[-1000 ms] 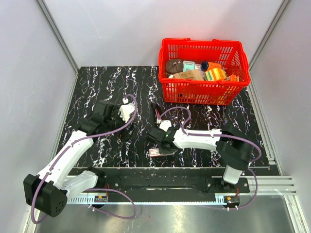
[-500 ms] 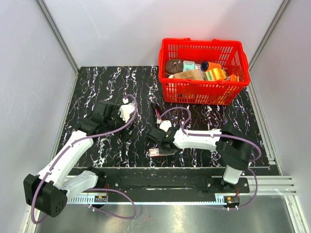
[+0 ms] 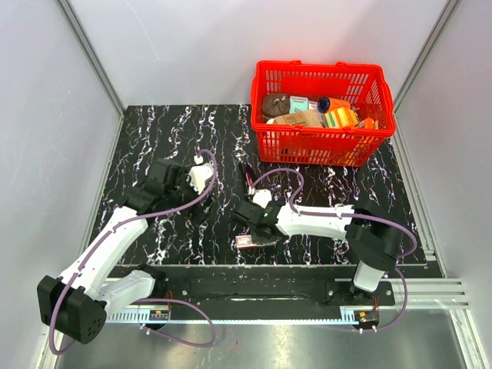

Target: Unload the staples from the stapler

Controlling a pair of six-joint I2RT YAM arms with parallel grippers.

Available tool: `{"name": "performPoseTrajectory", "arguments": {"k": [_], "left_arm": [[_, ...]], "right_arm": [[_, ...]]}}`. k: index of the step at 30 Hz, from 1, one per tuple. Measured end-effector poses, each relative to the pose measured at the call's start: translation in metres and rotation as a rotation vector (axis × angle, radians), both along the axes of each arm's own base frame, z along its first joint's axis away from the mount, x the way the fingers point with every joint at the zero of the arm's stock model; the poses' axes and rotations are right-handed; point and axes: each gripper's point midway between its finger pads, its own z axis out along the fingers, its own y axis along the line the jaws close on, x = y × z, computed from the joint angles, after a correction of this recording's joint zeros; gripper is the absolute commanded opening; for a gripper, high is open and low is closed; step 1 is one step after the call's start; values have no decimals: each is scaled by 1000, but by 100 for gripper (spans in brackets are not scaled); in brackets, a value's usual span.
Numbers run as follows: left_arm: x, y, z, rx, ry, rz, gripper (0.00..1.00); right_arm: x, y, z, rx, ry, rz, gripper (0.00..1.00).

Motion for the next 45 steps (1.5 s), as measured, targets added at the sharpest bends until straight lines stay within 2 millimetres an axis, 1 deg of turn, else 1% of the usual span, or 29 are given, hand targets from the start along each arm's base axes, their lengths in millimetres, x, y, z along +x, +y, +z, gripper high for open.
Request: {"name": "performPoseTrajectory", "arguments": {"k": [8, 13, 16, 23, 27, 32, 37, 45], "left_arm": [[0, 0, 1, -1, -4, 0, 99], [0, 0, 1, -1, -4, 0, 99], [0, 0, 1, -1, -4, 0, 99], [0, 0, 1, -2, -3, 0, 99], [0, 0, 1, -2, -3, 0, 99], [0, 0, 1, -2, -3, 0, 99], [0, 0, 0, 0, -3, -2, 99], [1, 0, -6, 15, 17, -7, 99]], "right_arm": [[0, 0, 0, -1, 0, -1, 28], [2, -2, 0, -3, 0, -5, 26], [4, -3, 0, -4, 0, -10, 24], [12, -5, 0, 4, -2, -27, 24], [13, -4, -1, 8, -4, -25, 17], [13, -1, -2, 19, 0, -21, 15], [9, -3, -7, 16, 18, -17, 8], [9, -3, -8, 15, 20, -17, 6]]}}
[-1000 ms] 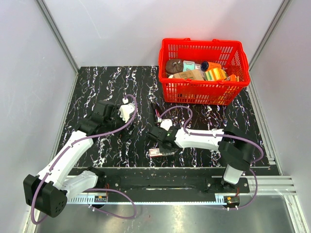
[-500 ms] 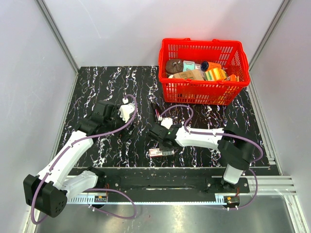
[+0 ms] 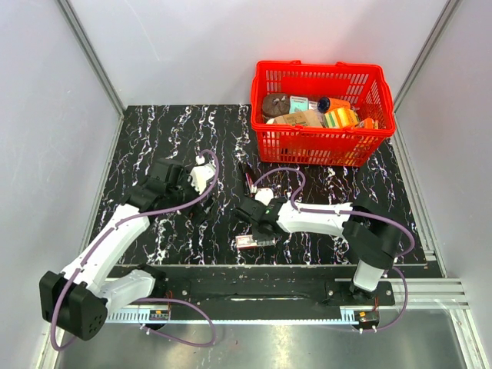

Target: Unload the staples from the stapler

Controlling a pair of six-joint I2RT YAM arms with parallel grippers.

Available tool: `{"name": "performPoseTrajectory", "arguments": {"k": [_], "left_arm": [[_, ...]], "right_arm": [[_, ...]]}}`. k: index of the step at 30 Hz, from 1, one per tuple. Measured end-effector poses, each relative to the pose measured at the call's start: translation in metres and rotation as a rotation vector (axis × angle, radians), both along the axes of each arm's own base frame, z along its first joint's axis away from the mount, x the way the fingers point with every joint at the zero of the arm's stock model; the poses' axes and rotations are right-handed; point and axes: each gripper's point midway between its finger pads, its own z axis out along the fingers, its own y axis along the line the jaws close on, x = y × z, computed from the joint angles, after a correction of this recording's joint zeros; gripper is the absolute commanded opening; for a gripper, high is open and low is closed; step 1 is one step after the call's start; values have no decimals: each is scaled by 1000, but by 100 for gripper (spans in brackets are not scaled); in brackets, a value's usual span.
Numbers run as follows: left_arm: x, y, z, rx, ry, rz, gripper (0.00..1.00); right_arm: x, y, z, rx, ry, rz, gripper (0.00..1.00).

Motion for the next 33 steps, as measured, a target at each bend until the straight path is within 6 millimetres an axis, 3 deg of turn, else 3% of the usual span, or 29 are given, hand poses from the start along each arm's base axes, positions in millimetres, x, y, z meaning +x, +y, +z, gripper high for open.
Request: {"name": "performPoseTrajectory", "arguments": {"k": [3, 5, 9, 14, 18, 21, 24, 33], "left_arm": [[0, 0, -1, 2, 0, -2, 99], [3, 0, -2, 6, -1, -4, 99], [14, -2, -18, 38, 23, -10, 99], [35, -2, -60, 124, 93, 6, 98], [46, 1, -93, 199, 141, 16, 81], [56, 0, -106, 233, 154, 20, 78], [71, -5, -109, 239, 141, 22, 78], [99, -14, -109, 240, 98, 39, 70]], "right_arm": [[0, 0, 0, -2, 0, 2, 10], [0, 0, 1, -4, -1, 8, 19], [2, 0, 13, 4, -20, 24, 27], [14, 6, 86, 148, -153, 40, 28], [20, 3, 154, 309, -287, 32, 27], [20, -4, 185, 388, -356, 26, 26], [20, -9, 189, 399, -376, 27, 25], [17, -14, 163, 335, -350, 49, 22]]}}
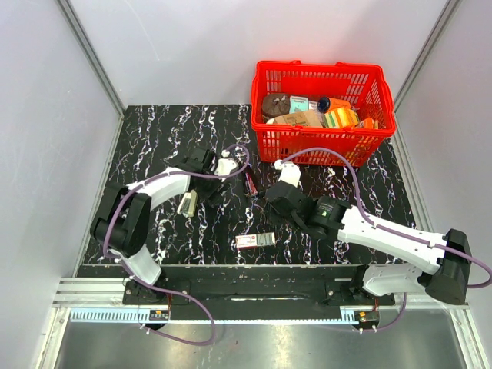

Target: Unload the staples from the stapler

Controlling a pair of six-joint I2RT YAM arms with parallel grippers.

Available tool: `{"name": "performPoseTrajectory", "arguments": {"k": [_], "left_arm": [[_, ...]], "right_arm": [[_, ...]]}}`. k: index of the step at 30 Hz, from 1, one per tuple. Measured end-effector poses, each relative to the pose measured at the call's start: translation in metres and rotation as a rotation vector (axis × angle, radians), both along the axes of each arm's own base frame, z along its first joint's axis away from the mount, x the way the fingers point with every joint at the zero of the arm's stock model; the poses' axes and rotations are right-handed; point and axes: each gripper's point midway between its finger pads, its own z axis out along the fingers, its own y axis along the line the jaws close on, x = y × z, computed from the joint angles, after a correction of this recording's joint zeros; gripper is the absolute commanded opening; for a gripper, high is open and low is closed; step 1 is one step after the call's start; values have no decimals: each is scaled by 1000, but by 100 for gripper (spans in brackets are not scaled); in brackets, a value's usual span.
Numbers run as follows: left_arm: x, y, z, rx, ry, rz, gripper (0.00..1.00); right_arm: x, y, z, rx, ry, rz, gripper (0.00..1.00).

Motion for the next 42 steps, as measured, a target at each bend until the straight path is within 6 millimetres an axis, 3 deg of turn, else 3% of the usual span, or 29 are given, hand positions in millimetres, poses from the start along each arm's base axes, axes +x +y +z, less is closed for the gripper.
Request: {"name": "performPoseTrajectory", "arguments": {"k": [7, 11, 22, 29, 35, 39, 42], "left_arm": [[-2, 3, -14, 26, 33, 17, 55], [-4, 2, -20, 26, 55, 30, 35], [2, -2, -20, 18, 59, 34, 33], [2, -3, -20, 15, 62, 36, 2], [-7, -2, -16, 11, 95, 38, 0], [-18, -11, 18, -58, 124, 20, 0], [-11, -32, 80, -208, 60, -12, 0]], "right_arm": [[2, -1, 0, -6, -4, 1, 20], [4, 0, 1, 4, -11, -2, 19], [5, 2, -2, 11, -14, -1, 18], [6, 2, -3, 6, -13, 1, 16], [6, 2, -3, -3, -18, 8, 18], [7, 2, 3, -6, -29, 19, 26], [10, 6, 18, 9, -58, 34, 27]]}}
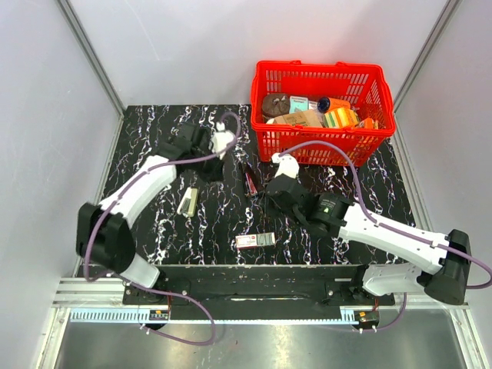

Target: Unload the staples from the stapler

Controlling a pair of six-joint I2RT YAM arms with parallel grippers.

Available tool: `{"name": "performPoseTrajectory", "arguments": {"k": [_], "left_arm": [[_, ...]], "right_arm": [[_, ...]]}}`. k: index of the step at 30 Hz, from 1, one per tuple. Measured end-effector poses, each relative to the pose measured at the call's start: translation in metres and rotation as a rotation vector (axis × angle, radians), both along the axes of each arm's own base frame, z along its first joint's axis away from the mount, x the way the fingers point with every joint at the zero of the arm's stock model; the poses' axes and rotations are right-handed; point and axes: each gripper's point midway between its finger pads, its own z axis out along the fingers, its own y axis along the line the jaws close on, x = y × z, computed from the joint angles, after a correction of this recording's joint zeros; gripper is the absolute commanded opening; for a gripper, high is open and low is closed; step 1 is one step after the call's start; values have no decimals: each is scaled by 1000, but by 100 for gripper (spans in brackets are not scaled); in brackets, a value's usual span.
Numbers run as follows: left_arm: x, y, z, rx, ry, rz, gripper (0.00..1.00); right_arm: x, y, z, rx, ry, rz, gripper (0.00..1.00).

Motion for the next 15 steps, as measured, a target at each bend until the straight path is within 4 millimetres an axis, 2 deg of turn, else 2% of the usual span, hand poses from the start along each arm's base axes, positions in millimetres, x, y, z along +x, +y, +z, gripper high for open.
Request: {"name": "performPoseTrajectory", "arguments": {"k": [1, 3, 5, 7, 11, 15], "left_arm": [[4, -8, 30, -73, -43, -9, 0], [7, -19, 78, -187, -107, -28, 0], [4, -30, 124, -311, -149, -53, 0], [-3, -40, 157, -427, -152, -78, 0], [-15, -55, 194, -643, -60, -97, 0], [-16, -66, 219, -847, 58, -96, 0]], "right_arm": [[1, 1, 5, 6, -9, 4, 28], [4, 3, 16, 20, -31, 11, 34], [8, 6, 30, 41, -52, 22, 48], [10, 12, 46, 73, -74, 40, 57], [11, 23, 84, 143, -121, 90, 60], [7, 27, 121, 231, -172, 127, 60]]}}
